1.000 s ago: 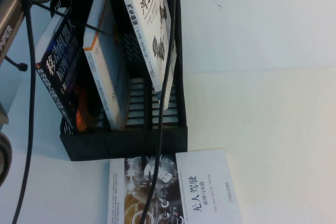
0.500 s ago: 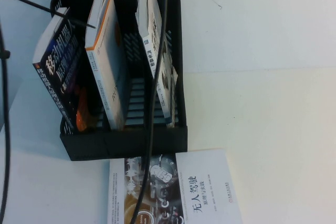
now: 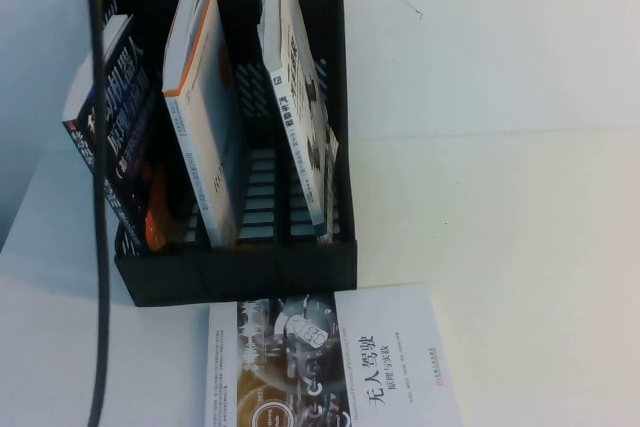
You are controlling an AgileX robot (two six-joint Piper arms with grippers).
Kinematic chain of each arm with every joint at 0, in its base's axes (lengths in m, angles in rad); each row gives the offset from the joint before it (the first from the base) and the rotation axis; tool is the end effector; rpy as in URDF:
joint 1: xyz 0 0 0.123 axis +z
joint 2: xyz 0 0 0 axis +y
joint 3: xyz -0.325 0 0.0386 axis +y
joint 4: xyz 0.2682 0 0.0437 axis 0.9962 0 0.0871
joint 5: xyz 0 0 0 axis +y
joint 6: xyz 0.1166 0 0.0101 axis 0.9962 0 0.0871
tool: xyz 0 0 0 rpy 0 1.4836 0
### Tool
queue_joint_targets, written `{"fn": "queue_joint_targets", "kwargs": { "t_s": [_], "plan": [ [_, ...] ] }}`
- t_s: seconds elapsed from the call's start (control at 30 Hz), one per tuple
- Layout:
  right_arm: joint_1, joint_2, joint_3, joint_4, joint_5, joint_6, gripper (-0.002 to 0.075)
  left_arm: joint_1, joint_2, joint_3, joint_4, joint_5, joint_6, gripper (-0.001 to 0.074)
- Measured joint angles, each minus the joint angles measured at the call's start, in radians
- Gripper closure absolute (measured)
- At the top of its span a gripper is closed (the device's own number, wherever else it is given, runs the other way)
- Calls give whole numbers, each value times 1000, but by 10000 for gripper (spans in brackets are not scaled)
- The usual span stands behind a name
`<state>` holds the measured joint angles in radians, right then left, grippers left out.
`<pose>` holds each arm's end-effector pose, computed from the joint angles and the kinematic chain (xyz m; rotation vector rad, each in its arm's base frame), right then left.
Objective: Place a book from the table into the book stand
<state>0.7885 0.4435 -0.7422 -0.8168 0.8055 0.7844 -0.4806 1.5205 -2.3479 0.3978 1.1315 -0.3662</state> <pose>0.0883 0.0015 0.3949 -0.1752 1.7635 0.1790 0.2666 -0.0927 0.6563 -0.0063 1.7470 -0.1762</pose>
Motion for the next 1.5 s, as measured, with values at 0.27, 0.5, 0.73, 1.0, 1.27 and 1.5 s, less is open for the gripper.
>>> {"fn": "queue_joint_targets", "kwargs": {
  "t_s": [0.27,0.5,0.73,1.0,1.27,1.5],
  "plan": [
    [0,-132,196,-8,0,55,718,2,-262,418,-100,-108,113,736],
    [0,-178,322,-8,-20,132,718,2,-568,1067,-78,-589,109,736],
    [0,-178,347,-8,-55,185,718,2,-792,1599,-20,-1072,83,736],
    [0,-178,347,-8,-48,195,718,2,-814,1755,-41,-1171,63,736],
    [0,-178,348,7,69,195,718,2,-819,1755,-42,-1195,62,736],
    [0,-178,348,13,90,195,718,2,-819,1755,-40,-1195,61,736]
  ]
}}
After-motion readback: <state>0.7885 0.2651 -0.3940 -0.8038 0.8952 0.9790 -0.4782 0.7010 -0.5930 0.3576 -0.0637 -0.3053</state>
